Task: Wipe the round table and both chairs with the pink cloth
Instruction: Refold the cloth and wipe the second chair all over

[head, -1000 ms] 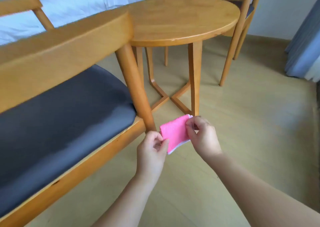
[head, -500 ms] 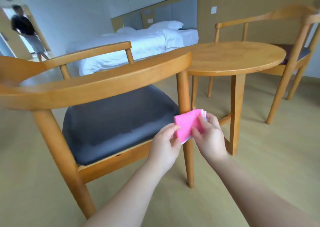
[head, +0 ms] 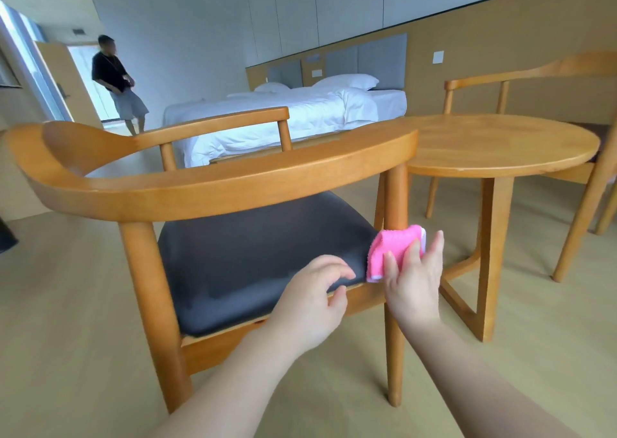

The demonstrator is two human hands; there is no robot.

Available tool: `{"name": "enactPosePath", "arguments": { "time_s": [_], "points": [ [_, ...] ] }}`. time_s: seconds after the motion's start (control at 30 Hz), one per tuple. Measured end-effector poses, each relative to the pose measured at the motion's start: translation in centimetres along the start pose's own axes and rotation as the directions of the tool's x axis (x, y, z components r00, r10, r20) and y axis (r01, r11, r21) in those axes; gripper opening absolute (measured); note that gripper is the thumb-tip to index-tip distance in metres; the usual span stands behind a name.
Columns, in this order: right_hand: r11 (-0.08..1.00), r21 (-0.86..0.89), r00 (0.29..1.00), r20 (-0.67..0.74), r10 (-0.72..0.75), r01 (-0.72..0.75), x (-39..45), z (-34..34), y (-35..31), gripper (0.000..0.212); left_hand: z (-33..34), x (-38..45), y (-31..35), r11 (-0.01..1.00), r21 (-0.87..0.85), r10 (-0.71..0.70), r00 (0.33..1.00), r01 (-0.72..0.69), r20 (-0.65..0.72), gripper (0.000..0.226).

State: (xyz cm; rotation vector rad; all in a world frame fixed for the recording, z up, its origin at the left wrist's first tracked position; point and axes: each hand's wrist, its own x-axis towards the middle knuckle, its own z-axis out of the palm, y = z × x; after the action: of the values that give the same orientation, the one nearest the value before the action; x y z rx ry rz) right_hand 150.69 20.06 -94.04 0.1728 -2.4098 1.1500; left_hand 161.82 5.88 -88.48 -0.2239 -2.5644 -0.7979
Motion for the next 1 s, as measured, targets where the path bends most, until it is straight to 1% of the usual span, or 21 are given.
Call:
{"name": "enactPosePath", "arguments": {
  "time_s": [0.1, 0.2, 0.37, 0.47, 0.57, 0.77, 0.87, 1.0],
  "points": [
    [0.998, 0.042, 0.994, -0.091, 0.052, -0.049, 0.4, 1.0, -1.0, 0.049, -1.4, -0.3, -0.6, 0.999, 0.004, 0.053, 0.998, -0.053, 0.035, 0.023],
    [0.997, 0.055, 0.99, -0.13, 0.061, -0.054, 0.5, 1.3, -1.5, 0.044, -2.8, -0.2, -1.4, 0.998, 0.027, 0.049, 0.999, -0.049, 0.013, 0.024],
    [0.995, 0.104, 0.987, -0.163, 0.01, 0.007, 2.5, -0.1, -4.3, 0.04, -4.0, -0.2, -2.7, 0.999, -0.033, 0.015, 0.999, -0.016, -0.044, 0.025],
    [0.988, 0.151, 0.982, -0.188, -0.011, 0.04, 4.8, -2.0, -7.3, 0.037, -4.2, -0.5, -3.3, 0.999, -0.039, -0.002, 1.0, 0.002, -0.004, 0.027],
    [0.969, 0.236, 0.978, -0.205, -0.019, 0.069, 6.6, -3.3, -9.4, 0.031, -4.5, -0.8, -3.9, 0.999, -0.039, -0.007, 0.999, 0.009, 0.054, 0.031],
    [0.954, 0.286, 0.984, -0.169, -0.046, 0.094, 6.6, -3.0, -8.7, 0.04, -5.1, -0.3, -4.4, 0.994, -0.083, -0.064, 0.998, 0.067, 0.028, 0.028],
    [0.963, 0.257, 0.98, -0.198, -0.03, 0.081, 6.9, -2.5, -8.6, 0.043, -5.0, -0.5, -4.4, 0.997, -0.062, -0.051, 0.998, 0.053, 0.036, 0.029],
    [0.966, 0.216, 0.963, -0.254, -0.086, 0.143, 6.8, -1.6, -7.3, 0.045, -5.0, -0.7, -4.7, 0.997, -0.046, -0.056, 0.997, 0.058, 0.051, 0.029]
  ]
}}
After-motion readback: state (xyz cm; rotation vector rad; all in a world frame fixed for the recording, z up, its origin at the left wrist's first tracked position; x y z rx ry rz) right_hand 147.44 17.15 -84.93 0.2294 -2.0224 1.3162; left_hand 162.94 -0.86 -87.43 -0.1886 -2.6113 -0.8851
